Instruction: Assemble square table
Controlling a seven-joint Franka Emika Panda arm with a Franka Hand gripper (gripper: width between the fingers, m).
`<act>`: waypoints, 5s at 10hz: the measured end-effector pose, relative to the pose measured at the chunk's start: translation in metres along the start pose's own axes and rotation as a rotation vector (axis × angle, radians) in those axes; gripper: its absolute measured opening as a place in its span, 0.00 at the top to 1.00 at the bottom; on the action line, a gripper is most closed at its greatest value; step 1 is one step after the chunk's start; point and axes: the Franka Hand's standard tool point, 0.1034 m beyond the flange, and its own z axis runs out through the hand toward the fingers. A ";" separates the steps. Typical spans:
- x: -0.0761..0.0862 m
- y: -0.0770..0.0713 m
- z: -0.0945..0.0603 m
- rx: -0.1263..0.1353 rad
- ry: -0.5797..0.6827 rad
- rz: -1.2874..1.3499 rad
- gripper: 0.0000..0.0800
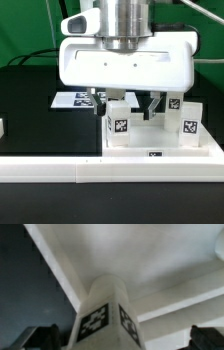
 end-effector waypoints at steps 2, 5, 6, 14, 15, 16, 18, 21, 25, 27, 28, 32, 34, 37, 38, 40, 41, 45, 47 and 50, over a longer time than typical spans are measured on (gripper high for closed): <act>0.001 0.000 -0.002 0.001 0.001 -0.170 0.19; 0.005 0.006 -0.004 -0.009 0.002 -0.408 0.19; 0.005 0.007 -0.004 -0.013 0.002 -0.450 0.19; 0.005 0.008 -0.003 -0.020 0.002 -0.423 0.64; 0.006 0.007 -0.002 -0.021 0.015 -0.293 0.64; 0.006 0.006 -0.002 -0.023 0.023 -0.173 0.64; 0.006 0.007 -0.002 -0.027 0.027 0.034 0.64; 0.005 0.007 -0.001 -0.032 0.044 0.404 0.64; 0.005 0.007 -0.001 -0.045 0.072 0.748 0.64; 0.005 0.007 -0.001 -0.031 0.069 0.852 0.63; 0.005 0.007 0.000 -0.032 0.069 0.849 0.63; 0.005 0.006 -0.001 -0.041 0.064 0.521 0.20; 0.008 0.009 -0.004 -0.042 0.055 0.202 0.19; 0.007 0.011 -0.002 -0.049 0.043 -0.003 0.19; 0.008 0.012 -0.002 -0.054 0.043 -0.090 0.19; 0.006 0.008 -0.003 -0.057 0.040 -0.235 0.19; 0.007 0.007 -0.004 -0.058 0.039 -0.290 0.19; 0.009 0.014 -0.004 -0.074 0.031 -0.515 0.19; 0.009 0.015 -0.003 -0.075 0.031 -0.503 0.35; 0.010 0.015 -0.004 -0.074 0.033 -0.474 0.64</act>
Offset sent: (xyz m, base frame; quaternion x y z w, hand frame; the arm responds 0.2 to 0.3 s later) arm 0.0020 0.0028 0.0078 0.0242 -0.0171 -0.1891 0.9815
